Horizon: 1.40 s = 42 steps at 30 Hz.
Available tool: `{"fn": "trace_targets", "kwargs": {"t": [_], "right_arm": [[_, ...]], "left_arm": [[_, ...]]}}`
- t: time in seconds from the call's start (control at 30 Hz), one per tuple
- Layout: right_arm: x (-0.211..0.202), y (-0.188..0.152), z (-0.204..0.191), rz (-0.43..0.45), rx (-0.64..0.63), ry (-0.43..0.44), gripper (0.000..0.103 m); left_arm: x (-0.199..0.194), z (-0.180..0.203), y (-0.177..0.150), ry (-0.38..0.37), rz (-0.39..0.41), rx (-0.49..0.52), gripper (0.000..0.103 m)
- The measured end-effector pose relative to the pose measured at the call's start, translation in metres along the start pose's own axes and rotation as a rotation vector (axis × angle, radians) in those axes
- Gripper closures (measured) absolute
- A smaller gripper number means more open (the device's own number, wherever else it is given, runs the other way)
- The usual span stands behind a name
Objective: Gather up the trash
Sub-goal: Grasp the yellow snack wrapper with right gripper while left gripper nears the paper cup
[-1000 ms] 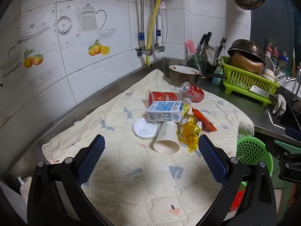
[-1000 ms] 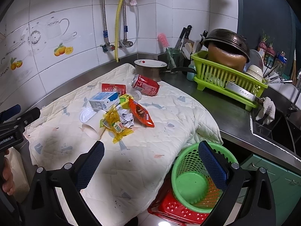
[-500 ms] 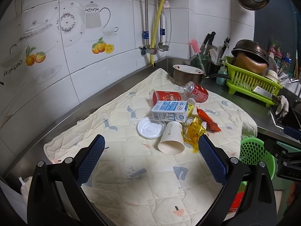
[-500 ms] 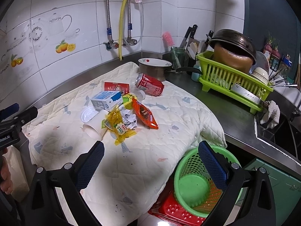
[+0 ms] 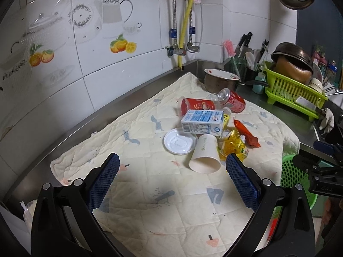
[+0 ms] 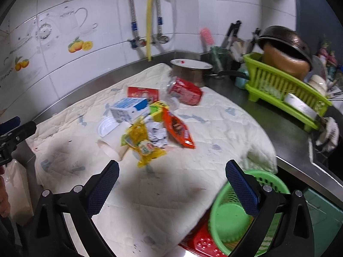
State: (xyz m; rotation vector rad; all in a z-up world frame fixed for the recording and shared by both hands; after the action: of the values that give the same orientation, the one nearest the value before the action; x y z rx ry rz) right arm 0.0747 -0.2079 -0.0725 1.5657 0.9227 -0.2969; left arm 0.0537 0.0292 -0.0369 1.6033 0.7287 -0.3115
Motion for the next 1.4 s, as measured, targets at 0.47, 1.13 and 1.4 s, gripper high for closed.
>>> {"fn": "trace_targets", "kwargs": {"t": [0.47, 1.13, 1.4], "right_arm": [[0.084, 0.019, -0.007, -0.092, -0.043, 0.189, 0.029], [0.16, 0.018, -0.011, -0.236, -0.142, 0.249, 0.072], [0.131, 0.016, 0.0, -0.183, -0.093, 0.248, 0.082]], "left_arm": [[0.028, -0.016, -0.009, 0.02, -0.048, -0.029, 0.006], [0.058, 0.013, -0.007, -0.075, -0.088, 0.018, 0.006], [0.077, 0.049, -0.004, -0.163, -0.109, 0.063, 0.006]]}}
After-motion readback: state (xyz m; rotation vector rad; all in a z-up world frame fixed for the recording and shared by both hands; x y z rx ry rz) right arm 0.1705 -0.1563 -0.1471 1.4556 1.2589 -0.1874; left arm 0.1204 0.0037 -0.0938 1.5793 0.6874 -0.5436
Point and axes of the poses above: each gripper's, at about its wrist camera, not at the fingertips, and x roughly the way its jaws point, z to its right, y to its top, the point moved 4 cm from there along x, roughly the way its jaws point, and after that the axes turned 14 degrees about y, right-handed, at the moved point
